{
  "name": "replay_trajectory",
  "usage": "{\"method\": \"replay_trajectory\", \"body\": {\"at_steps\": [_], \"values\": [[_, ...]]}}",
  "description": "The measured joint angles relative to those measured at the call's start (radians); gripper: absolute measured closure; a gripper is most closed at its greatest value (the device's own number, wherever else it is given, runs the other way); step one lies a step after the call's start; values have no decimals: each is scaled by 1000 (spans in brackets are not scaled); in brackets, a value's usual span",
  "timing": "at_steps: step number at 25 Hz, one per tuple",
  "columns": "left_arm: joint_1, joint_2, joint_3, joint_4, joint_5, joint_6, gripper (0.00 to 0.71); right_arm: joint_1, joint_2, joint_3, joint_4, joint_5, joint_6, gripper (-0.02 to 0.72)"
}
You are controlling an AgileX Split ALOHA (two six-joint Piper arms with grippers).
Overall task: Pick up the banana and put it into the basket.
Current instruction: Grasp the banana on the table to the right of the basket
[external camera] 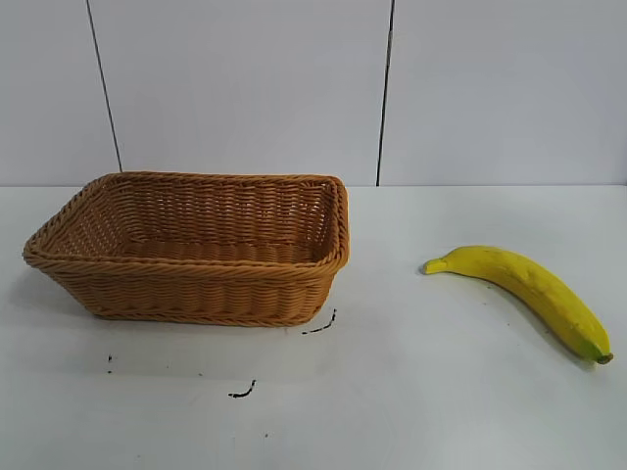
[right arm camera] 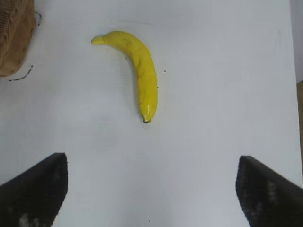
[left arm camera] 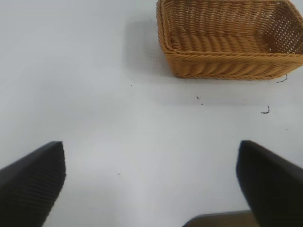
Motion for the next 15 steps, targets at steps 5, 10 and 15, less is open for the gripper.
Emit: {"method": "replay_trajectory", "body": {"at_steps": [5, 10, 15], "values": [[0, 0, 0, 0, 0, 0, 15, 0, 208, -151, 0, 4, -93, 14], [0, 0, 0, 0, 0, 0, 15, 0, 312, -209, 3, -12, -168, 14], [0, 0, 0, 0, 0, 0, 15, 19, 330, -209, 15, -30, -213, 14]]}}
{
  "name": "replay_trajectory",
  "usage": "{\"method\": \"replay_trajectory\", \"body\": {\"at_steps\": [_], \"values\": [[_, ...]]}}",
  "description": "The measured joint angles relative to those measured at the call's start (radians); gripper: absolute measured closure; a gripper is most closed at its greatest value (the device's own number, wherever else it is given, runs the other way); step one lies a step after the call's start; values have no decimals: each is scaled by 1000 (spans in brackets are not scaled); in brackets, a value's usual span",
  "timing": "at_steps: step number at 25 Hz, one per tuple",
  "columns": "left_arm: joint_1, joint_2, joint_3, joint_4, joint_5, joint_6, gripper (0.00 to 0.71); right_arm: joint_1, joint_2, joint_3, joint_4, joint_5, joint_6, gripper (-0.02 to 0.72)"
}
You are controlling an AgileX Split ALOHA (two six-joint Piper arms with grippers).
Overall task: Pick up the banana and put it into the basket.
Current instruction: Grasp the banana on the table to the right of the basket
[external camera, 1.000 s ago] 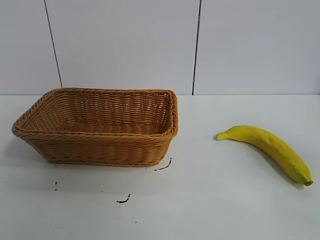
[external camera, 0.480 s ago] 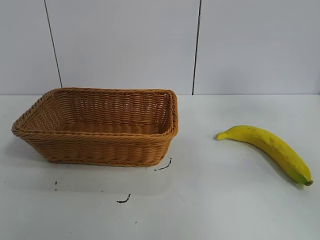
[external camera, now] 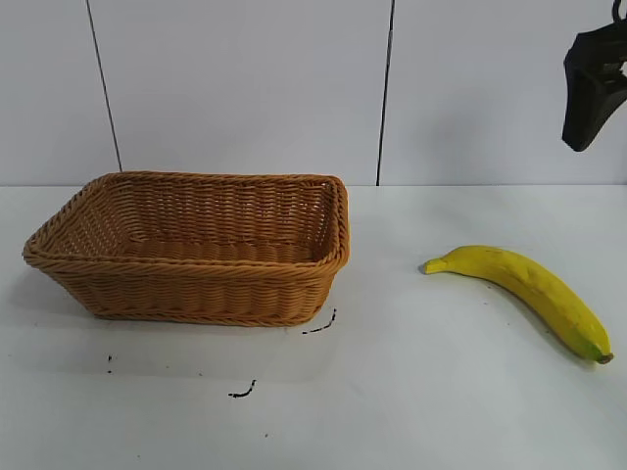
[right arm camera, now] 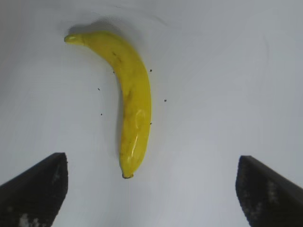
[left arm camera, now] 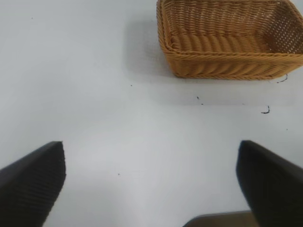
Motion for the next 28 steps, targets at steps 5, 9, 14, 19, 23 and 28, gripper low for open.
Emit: {"method": "replay_trajectory", "body": {"at_steps": [5, 9, 14, 19, 23, 28], "values": [[0, 0, 0, 0, 0, 0, 15, 43, 0, 0, 11, -25, -17, 14], [0, 0, 0, 0, 0, 0, 15, 44, 5, -1, 12, -32, -17, 14], [0, 0, 0, 0, 0, 0, 15, 44, 61, -1, 12, -34, -17, 14], [0, 0, 0, 0, 0, 0, 15, 44, 164, -1, 10, -79, -12, 14], [0, 0, 0, 0, 0, 0, 15, 44, 244, -1, 8, -141, 2, 14], [0, 0, 0, 0, 0, 0, 15, 44, 322, -1, 4, -206, 5, 14]]}}
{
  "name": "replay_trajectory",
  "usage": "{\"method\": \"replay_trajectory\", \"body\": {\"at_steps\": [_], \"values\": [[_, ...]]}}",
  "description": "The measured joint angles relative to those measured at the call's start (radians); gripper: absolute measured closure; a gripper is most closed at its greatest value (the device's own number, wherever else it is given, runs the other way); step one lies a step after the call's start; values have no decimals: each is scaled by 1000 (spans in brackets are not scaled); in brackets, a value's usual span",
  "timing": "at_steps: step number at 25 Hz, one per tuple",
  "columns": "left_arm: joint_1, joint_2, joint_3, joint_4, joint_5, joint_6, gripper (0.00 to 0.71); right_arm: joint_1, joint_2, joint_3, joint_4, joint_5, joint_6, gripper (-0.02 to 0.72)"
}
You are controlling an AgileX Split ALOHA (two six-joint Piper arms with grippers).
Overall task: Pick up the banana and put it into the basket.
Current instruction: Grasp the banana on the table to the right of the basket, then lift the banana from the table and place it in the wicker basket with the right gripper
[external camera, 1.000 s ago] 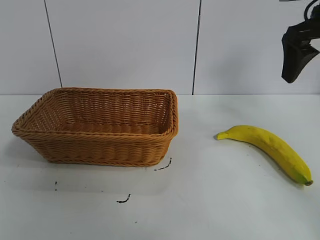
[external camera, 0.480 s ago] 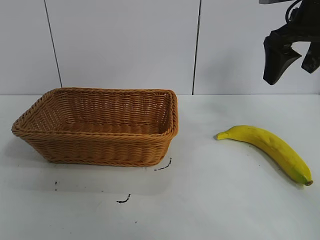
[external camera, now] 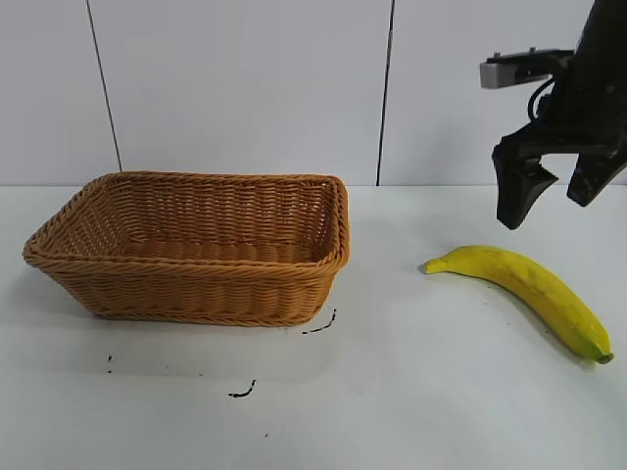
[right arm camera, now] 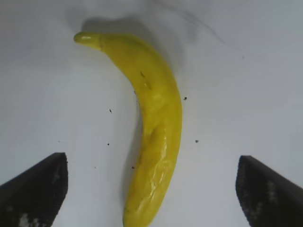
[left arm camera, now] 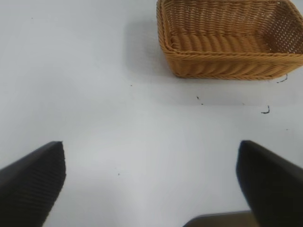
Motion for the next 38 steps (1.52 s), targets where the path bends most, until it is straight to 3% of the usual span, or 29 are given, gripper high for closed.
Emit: {"method": "replay_trajectory", "body": {"at_steps": [14, 16, 18, 19, 20, 26, 34, 38], "values": [[0, 0, 0, 0, 0, 0, 15, 0, 89, 0, -3, -16, 1, 24], [0, 0, 0, 0, 0, 0, 15, 0, 89, 0, -3, -16, 4, 104], [0, 0, 0, 0, 0, 0, 15, 0, 89, 0, -12, -16, 22, 244], [0, 0, 0, 0, 0, 0, 15, 0, 89, 0, -22, -16, 39, 350], [0, 0, 0, 0, 0, 0, 15, 0, 89, 0, -29, -13, 60, 388], [0, 0, 0, 0, 0, 0, 15, 0, 51, 0, -107, 28, 134, 385], [0, 0, 0, 0, 0, 0, 15, 0, -112, -16, -106, 135, 133, 385], [0, 0, 0, 0, 0, 0, 15, 0, -123, -108, -66, 217, 88, 385]]}}
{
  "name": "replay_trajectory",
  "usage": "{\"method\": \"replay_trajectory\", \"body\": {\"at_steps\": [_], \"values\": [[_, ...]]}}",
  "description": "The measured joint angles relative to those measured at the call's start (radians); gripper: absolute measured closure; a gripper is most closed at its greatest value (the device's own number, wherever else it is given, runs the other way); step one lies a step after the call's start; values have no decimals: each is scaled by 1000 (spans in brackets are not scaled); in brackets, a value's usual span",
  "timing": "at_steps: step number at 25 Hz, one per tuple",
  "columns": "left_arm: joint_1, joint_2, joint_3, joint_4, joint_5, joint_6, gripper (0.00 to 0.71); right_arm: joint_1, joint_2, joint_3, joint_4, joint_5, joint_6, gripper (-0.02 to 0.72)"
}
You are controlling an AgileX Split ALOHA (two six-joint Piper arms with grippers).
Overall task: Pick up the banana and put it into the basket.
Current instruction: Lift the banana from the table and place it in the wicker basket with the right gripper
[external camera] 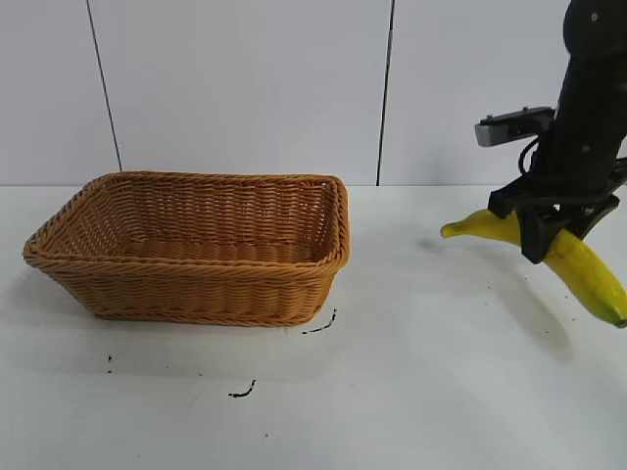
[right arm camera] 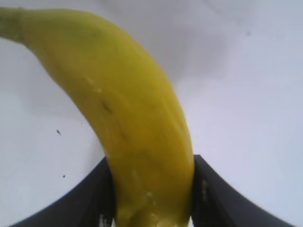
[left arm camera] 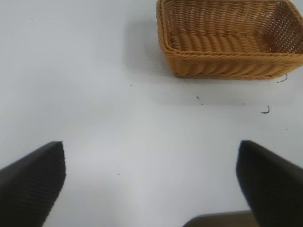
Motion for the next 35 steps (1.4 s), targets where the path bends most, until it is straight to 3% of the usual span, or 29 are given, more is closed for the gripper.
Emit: {"method": "replay_trajectory", "body": {"at_steps": [6, 13, 20, 24, 29, 35], "values": [[0, 0, 0, 0, 0, 0, 15, 0, 10, -163, 98, 61, -59, 385], [0, 0, 0, 0, 0, 0, 15, 40, 122, -398, 104, 143, -67, 385], [0, 0, 0, 0, 0, 0, 15, 225, 206, -584, 100, 150, -175, 385], [0, 0, 0, 0, 0, 0, 15, 359, 232, -606, 99, 88, -256, 385], [0, 0, 0, 0, 0, 0, 15, 503, 259, -606, 58, -43, -307, 385], [0, 0, 0, 0, 0, 0, 15, 587, 323, -608, 13, -183, -353, 385]]}}
